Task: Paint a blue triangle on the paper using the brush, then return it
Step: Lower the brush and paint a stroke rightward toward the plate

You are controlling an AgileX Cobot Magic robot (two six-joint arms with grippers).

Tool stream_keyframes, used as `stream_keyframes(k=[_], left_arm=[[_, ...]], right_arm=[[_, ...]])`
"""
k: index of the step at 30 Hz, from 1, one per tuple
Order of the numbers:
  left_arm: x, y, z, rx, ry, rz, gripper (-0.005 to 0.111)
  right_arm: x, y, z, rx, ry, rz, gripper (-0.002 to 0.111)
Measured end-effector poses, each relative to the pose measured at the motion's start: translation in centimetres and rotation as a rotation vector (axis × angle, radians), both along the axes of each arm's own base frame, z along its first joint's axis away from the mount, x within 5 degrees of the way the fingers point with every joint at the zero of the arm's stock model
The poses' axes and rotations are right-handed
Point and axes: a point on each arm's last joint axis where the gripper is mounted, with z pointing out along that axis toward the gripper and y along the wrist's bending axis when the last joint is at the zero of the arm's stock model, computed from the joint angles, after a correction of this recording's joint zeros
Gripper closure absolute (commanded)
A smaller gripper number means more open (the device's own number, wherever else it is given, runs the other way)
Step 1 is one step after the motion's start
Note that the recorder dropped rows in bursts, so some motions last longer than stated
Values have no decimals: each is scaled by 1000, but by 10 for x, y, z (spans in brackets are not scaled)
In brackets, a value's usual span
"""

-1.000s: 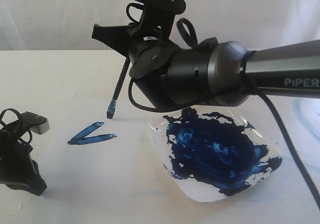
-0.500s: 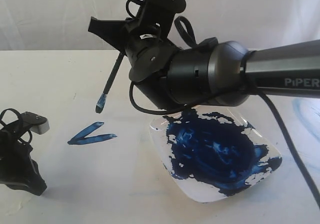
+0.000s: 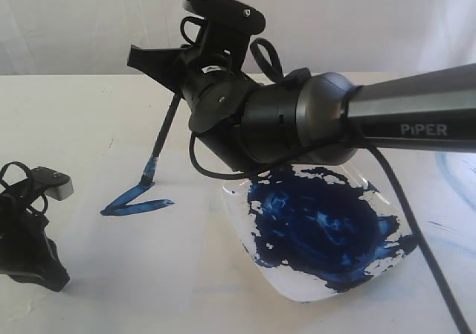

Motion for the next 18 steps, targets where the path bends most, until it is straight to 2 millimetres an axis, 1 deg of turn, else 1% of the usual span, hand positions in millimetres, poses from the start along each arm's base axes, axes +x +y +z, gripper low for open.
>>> stream_keyframes(k=[7,18], left_arm=[[0,0,0,0,0,0,107],[0,0,0,0,0,0,107]], right_arm=[[0,0,0,-38,-14,11,108],[0,-3,-4,-64,34,-20,108]])
